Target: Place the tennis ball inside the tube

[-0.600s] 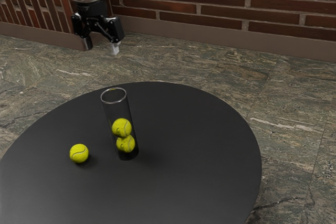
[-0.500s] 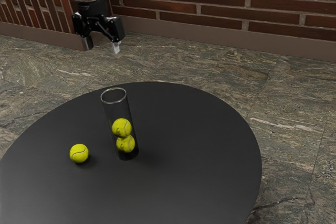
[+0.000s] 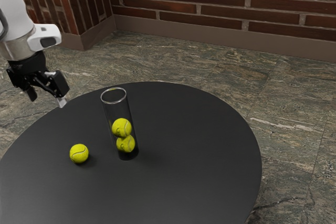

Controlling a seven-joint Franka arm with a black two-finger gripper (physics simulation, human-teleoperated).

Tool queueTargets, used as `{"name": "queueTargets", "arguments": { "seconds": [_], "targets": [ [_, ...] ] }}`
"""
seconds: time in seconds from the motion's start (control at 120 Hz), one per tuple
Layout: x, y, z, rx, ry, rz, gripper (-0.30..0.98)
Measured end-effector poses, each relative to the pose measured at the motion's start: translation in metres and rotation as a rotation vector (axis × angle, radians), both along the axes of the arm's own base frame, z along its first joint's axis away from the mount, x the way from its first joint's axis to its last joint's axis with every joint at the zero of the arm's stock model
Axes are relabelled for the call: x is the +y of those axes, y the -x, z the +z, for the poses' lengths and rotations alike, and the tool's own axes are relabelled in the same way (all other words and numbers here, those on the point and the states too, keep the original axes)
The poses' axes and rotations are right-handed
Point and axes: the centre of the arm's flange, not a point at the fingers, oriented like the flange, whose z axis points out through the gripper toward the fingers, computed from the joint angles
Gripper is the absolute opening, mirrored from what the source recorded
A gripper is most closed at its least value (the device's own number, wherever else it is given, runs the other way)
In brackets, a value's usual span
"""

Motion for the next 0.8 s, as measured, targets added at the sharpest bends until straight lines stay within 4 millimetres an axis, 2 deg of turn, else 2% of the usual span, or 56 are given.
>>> {"name": "queueTargets", "arguments": {
  "seconds": [0.075,0.192,0.267,0.342,0.517,0.658,0.8],
  "targets": [
    [0.025,0.02,-0.037,-0.033,0.006,-0.005,0.69],
    [0.048,0.029,-0.115,-0.076,0.014,-0.025,0.69],
    [0.054,0.028,-0.153,-0.112,0.019,-0.039,0.69],
    [0.058,0.016,-0.184,-0.126,0.012,-0.055,0.69],
    [0.061,-0.008,-0.218,-0.197,-0.015,-0.094,0.69],
    [0.075,-0.018,-0.252,-0.195,-0.027,-0.085,0.69],
    [0.079,-0.038,-0.262,-0.221,-0.04,-0.091,0.69]
  ]
}}
